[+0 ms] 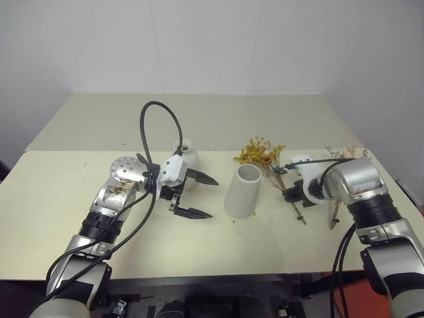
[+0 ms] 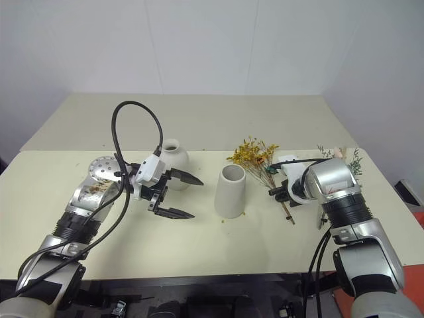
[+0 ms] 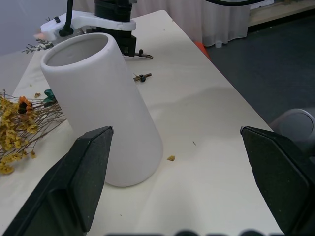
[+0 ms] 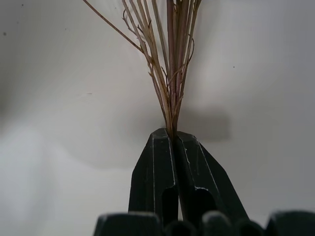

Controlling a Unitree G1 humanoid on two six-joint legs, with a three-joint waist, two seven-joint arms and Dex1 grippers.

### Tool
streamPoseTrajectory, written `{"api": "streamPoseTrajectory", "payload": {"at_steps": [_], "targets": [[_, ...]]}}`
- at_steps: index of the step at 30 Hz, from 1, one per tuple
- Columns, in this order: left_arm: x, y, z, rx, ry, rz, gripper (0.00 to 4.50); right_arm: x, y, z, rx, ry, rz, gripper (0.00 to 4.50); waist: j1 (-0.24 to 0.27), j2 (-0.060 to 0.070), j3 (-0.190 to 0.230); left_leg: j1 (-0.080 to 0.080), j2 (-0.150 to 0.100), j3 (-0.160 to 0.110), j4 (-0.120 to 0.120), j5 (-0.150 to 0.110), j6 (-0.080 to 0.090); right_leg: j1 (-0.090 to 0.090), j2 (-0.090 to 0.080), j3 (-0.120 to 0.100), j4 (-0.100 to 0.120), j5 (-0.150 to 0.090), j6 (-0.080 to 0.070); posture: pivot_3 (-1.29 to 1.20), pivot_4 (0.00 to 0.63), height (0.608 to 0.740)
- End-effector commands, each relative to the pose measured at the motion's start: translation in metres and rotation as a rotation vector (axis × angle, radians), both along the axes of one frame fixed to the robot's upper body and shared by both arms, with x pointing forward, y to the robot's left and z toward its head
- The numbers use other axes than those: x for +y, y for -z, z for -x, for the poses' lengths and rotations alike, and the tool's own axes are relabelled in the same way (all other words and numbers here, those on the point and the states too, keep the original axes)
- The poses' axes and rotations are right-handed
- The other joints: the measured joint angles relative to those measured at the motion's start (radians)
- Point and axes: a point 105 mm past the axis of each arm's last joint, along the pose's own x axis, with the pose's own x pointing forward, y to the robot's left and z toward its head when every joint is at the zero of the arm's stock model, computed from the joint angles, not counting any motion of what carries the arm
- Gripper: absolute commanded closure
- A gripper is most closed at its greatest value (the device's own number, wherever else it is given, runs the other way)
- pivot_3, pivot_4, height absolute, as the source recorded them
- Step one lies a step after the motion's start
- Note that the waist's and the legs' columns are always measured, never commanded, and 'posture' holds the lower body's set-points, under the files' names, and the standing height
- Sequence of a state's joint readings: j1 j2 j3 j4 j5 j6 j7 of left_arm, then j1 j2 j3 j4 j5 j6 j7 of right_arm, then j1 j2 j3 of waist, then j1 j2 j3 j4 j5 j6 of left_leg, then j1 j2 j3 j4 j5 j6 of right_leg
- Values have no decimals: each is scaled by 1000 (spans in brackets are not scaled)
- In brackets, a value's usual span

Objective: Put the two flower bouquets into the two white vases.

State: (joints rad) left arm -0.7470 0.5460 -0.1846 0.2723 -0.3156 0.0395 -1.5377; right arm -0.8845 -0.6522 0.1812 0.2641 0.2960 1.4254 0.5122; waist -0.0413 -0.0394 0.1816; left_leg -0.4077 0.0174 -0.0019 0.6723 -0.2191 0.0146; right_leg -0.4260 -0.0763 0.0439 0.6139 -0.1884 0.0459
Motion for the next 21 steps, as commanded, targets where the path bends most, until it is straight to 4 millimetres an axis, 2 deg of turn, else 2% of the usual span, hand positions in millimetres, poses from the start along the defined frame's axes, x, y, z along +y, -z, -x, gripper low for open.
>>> {"api": "streamPoseTrajectory", "payload": {"at_steps": [1,5,11,15,17,21], "targets": [[2,-14,-2,-59,-7,29,0,-12,-34,-14,-169,98,-54,4486,-1,0,0,0,0,0,0,0,0,0,0,0,0,0,0,0,150,740],[4,-15,-2,-59,-17,26,0,-20,-75,-22,-382,171,-94,4486,2,0,0,-2,0,0,0,0,0,-2,0,0,0,0,0,0,150,740],[9,-19,-2,-56,-36,32,0,-20,-137,-21,-758,184,-40,4486,1,1,0,-2,0,0,-2,0,0,-3,0,0,0,0,0,0,150,740],[15,-24,-3,-49,-64,58,0,-4,-175,-13,-1001,149,-96,4486,-3,1,1,-2,0,0,-2,0,0,-3,0,0,0,0,0,0,150,740],[21,-27,-4,-45,-95,70,0,8,-192,-7,-1101,147,-188,4486,-3,1,1,-2,0,0,-2,0,0,-3,0,0,0,0,0,0,150,740],[39,-34,-6,-33,-168,106,0,36,-210,-2,-1202,130,-377,4486,-5,1,1,-1,1,0,-2,0,0,-3,1,1,2,0,0,0,150,740]]}}
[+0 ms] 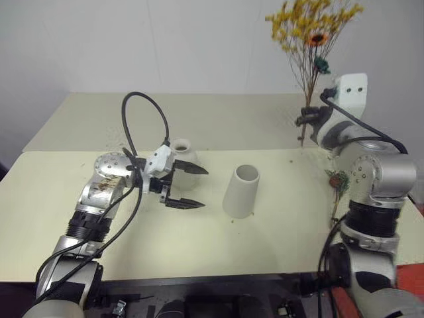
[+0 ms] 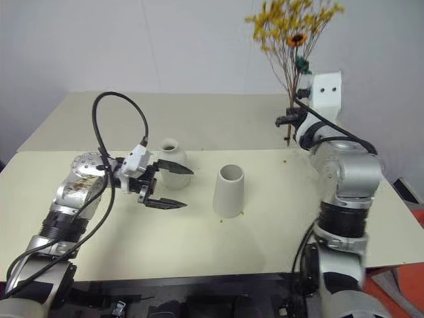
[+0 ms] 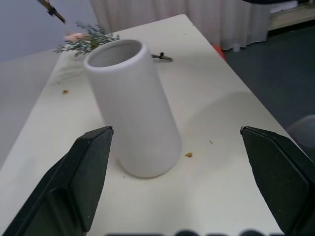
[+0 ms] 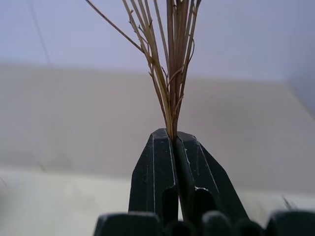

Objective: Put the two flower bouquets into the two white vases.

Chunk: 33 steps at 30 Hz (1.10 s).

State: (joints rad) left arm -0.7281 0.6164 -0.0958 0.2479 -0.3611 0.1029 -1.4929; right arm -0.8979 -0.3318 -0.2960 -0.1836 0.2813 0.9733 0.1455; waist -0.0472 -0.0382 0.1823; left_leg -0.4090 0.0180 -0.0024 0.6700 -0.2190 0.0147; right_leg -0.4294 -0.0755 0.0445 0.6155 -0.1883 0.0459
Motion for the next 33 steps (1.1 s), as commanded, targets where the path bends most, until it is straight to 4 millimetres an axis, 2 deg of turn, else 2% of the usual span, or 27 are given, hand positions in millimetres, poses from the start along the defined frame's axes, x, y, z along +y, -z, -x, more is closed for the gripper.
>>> {"api": "streamPoseTrajectory", "payload": {"at_steps": [1,7,15,20,24,27,33], "targets": [[16,-18,1,-37,-57,50,0,16,-38,14,-199,-51,-74,4486,1,0,0,0,0,0,0,0,0,0,0,0,1,0,0,0,150,740],[42,-27,-2,-66,-176,62,0,74,-39,22,-307,-229,-125,4486,2,1,1,0,0,0,0,0,0,-2,0,0,1,0,0,0,150,740],[80,-34,-4,-99,-366,70,0,138,-21,30,-292,-468,-210,4486,1,1,1,-4,0,0,-1,0,0,-9,-1,0,10,-1,-2,0,150,740],[97,-40,-2,-96,-444,107,0,166,-16,33,-307,-550,-215,4486,0,2,1,-3,0,0,-1,0,0,-10,0,0,11,-1,-3,0,150,740],[104,-35,-1,-77,-480,113,0,183,-14,33,-315,-595,-215,4486,1,2,1,-3,0,0,-1,0,0,-10,0,0,11,-2,-3,0,150,740],[103,-31,2,-68,-488,109,0,197,-13,31,-318,-620,-220,4486,0,2,1,-3,0,0,-1,0,0,-10,0,0,11,-2,-3,0,150,740],[100,-29,4,-66,-494,106,0,211,-7,19,-299,-614,-237,4486,0,2,1,-3,0,0,-1,0,0,-10,0,0,12,-2,-4,0,150,740]]}}
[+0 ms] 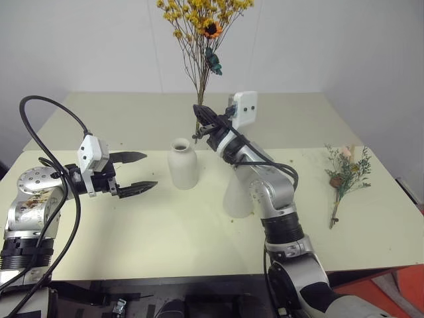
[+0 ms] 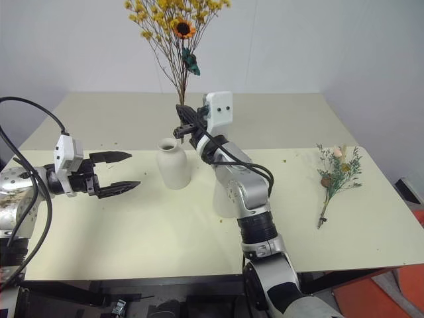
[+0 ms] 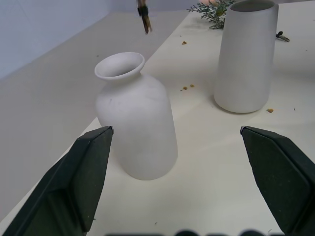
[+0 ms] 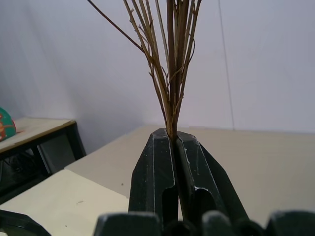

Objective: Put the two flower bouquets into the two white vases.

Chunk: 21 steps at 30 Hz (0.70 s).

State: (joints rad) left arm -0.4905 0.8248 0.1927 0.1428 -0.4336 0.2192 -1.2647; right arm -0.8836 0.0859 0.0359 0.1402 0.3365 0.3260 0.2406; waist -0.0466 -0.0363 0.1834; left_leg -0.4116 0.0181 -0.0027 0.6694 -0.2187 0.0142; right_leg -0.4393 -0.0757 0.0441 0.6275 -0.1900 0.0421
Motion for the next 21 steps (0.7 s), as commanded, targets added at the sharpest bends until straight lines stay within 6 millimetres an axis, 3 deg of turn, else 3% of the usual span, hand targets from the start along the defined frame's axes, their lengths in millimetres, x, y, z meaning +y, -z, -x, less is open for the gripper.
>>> {"api": "streamPoseTrajectory", "payload": {"at_steps": [1,7,14,21], "targets": [[0,-13,4,-49,-2,-3,0,27,-28,11,-75,-60,-77,4486,-1,0,0,0,0,0,0,0,0,0,0,0,0,0,0,0,150,740],[0,-16,3,-53,0,-8,0,37,-40,14,-103,-83,-94,4486,-3,0,0,0,0,0,-1,0,0,0,0,0,0,0,0,0,150,740],[-4,-14,2,-49,12,-20,0,54,-60,33,-129,-169,-127,4486,-5,0,0,0,0,0,-2,0,0,-1,0,0,0,0,-1,0,150,740],[-4,-13,2,-46,13,-21,0,74,-36,41,-76,-226,-74,4486,-7,0,0,0,0,0,-2,0,0,-1,0,0,0,0,-1,0,150,740]]}}
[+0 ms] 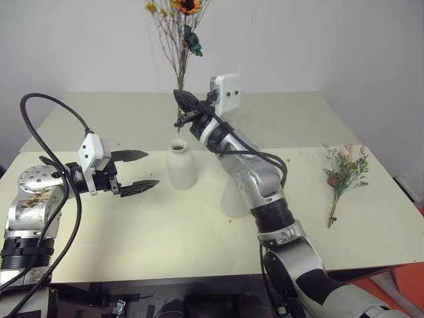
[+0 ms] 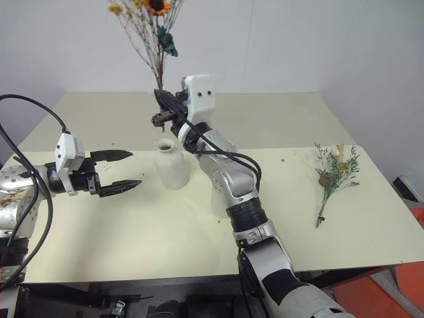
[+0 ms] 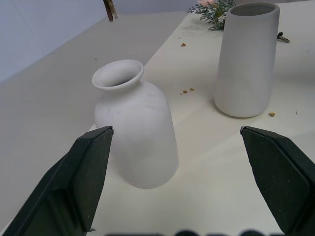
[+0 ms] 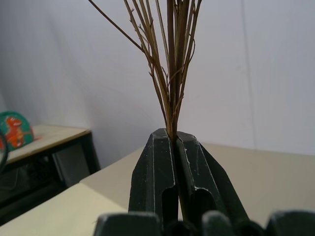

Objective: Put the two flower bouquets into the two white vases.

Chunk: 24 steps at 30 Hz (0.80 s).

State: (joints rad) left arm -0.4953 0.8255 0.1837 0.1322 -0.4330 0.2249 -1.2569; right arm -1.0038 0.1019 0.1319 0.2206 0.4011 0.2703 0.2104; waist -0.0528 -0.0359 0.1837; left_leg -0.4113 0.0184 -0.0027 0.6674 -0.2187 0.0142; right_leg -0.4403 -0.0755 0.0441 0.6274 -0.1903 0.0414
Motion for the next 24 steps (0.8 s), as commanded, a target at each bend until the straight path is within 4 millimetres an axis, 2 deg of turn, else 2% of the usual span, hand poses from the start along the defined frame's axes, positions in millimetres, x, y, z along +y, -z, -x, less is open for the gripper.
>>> {"api": "streamPoseTrajectory", "payload": {"at_steps": [1,14,23,24], "targets": [[-1,-12,2,-42,9,-15,0,36,-7,28,-2,-126,-68,4486,-2,0,0,0,0,0,0,0,0,0,0,0,0,0,0,0,150,740],[0,-12,5,-37,7,-13,0,34,16,5,31,-57,-34,4486,-14,0,0,0,0,0,0,0,0,0,0,0,0,0,0,0,150,740],[0,-9,5,-29,5,-12,0,35,20,4,48,-41,-35,4486,-16,0,0,0,0,0,0,0,0,0,0,0,0,0,0,0,150,740],[1,-9,5,-29,4,-11,0,37,20,7,50,-69,-28,4224,-16,0,0,0,0,0,0,0,0,0,0,0,0,0,0,0,150,740]]}}
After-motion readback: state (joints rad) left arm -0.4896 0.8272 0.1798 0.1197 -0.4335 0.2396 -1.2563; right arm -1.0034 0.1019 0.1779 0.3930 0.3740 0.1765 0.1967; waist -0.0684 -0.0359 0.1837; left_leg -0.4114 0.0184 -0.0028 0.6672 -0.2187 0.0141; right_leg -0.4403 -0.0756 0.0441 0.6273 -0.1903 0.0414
